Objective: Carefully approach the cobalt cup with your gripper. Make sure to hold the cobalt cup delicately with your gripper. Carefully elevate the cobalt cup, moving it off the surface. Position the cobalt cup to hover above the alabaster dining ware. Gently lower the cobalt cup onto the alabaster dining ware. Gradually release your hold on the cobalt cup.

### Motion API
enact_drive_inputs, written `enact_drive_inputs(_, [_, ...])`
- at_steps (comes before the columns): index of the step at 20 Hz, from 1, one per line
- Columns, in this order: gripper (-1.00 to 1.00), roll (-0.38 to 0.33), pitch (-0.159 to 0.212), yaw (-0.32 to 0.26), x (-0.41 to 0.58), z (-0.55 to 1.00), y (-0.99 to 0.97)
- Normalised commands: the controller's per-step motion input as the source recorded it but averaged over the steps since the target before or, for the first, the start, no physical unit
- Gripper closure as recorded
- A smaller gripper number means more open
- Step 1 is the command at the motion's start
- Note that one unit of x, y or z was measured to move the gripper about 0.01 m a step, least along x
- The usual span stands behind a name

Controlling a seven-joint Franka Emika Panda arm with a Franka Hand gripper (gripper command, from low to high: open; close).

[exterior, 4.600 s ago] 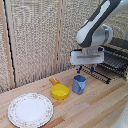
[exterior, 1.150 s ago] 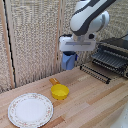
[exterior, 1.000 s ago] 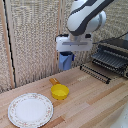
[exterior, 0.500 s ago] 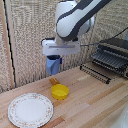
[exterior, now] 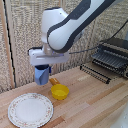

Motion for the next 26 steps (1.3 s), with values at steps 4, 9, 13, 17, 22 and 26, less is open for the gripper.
enact_drive_inputs(4, [1.00,-0.059,0.001,0.104,0.000,-0.55,0.66])
enact_drive_inputs(9, [1.00,-0.135,0.002,0.100,0.138,-0.61,0.50])
enact_drive_inputs(13, [1.00,-0.136,0.027,0.091,0.132,-0.43,0.45])
enact_drive_inputs(17, [1.00,-0.092,-0.006,0.105,0.091,-0.23,0.36])
enact_drive_inputs(22, [-1.00,-0.050,-0.070,0.103,0.012,0.01,0.22])
enact_drive_inputs(26, [-1.00,0.003,0.007,0.058,0.040,0.45,0.00])
